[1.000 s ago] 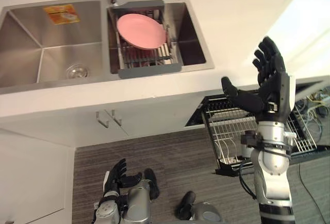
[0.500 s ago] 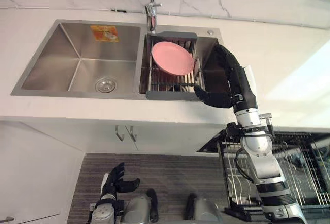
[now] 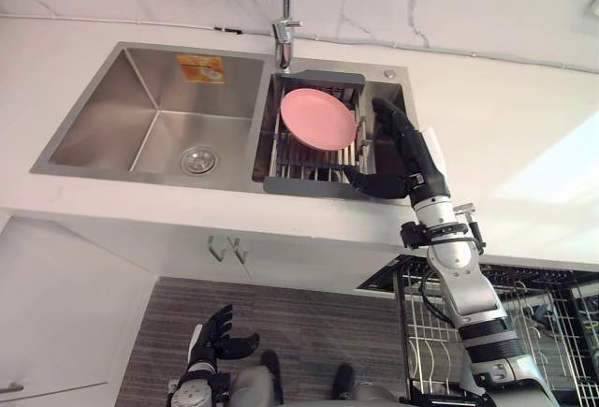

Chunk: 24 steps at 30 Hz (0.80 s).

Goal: Walk over to the sink, pick up the cup, carry it to the dishwasher, place the cup inside the dishwasher, then close the dishwasher door

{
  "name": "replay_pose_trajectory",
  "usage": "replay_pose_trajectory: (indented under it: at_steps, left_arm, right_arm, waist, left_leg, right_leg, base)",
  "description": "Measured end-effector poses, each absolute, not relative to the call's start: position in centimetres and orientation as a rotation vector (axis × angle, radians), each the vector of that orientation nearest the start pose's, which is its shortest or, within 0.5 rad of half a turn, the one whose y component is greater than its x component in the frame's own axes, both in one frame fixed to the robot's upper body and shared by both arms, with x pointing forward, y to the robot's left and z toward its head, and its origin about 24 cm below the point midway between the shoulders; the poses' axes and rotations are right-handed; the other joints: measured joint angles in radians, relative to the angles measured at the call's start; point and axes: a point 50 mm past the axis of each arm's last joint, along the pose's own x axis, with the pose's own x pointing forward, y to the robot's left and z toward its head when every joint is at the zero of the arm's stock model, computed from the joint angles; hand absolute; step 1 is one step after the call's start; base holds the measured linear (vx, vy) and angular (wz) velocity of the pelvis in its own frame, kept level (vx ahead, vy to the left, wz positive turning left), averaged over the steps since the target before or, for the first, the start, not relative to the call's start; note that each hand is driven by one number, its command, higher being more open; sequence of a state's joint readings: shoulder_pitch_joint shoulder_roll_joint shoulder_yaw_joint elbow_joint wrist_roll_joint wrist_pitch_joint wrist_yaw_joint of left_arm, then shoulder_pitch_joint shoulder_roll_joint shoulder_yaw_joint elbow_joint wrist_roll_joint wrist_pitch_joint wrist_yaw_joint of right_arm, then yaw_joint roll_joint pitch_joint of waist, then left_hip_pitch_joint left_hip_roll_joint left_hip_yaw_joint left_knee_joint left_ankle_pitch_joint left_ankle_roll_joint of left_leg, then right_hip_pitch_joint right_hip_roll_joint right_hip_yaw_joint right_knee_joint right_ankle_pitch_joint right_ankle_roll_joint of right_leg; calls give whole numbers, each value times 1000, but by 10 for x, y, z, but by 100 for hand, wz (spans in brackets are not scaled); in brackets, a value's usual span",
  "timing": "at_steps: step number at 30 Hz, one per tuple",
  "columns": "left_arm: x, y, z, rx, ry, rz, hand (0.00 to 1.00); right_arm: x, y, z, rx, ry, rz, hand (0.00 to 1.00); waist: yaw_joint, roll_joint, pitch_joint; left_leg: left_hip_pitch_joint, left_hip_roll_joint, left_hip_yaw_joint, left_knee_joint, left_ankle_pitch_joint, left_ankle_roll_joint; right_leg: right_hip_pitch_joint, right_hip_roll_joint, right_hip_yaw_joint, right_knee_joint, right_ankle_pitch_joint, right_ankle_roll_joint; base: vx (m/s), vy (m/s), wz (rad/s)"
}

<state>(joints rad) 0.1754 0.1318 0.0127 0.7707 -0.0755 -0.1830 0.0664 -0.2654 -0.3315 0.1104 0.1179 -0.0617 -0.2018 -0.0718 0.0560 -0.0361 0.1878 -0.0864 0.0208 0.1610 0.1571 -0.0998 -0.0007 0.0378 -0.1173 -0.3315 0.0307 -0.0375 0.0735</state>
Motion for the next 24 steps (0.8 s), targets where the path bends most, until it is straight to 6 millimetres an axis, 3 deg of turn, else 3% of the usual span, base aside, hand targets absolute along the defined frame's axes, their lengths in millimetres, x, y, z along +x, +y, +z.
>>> replay_pose_trajectory:
  at_steps: [5, 11, 24]
  left_arm:
    - [126, 209, -127, 77, 754, 197, 90]
    - [125, 212, -128, 81, 762, 206, 90]
    - [122, 218, -128, 93, 771, 237, 90]
  right_arm:
    - [305, -163, 95, -388, -285, 113, 90]
    - [318, -162, 100, -387, -284, 87, 90]
    - [342, -159, 109, -295, -263, -2, 90]
  waist:
    - [12, 1, 0]
    - [8, 1, 0]
    - [16, 2, 0]
  left_leg:
    - [12, -11, -19, -86, 69, -4]
    - [10, -17, -31, -166, 128, 2]
    - [-11, -24, -55, -191, 153, 14]
  right_leg:
    - [-10, 1, -16, -15, 19, -6]
    - [-42, 3, -24, -20, 38, -12]
    - [-57, 11, -48, -40, 46, -13]
  base:
    - [-79, -12, 12]
    - [-94, 9, 5]
    - [15, 3, 5]
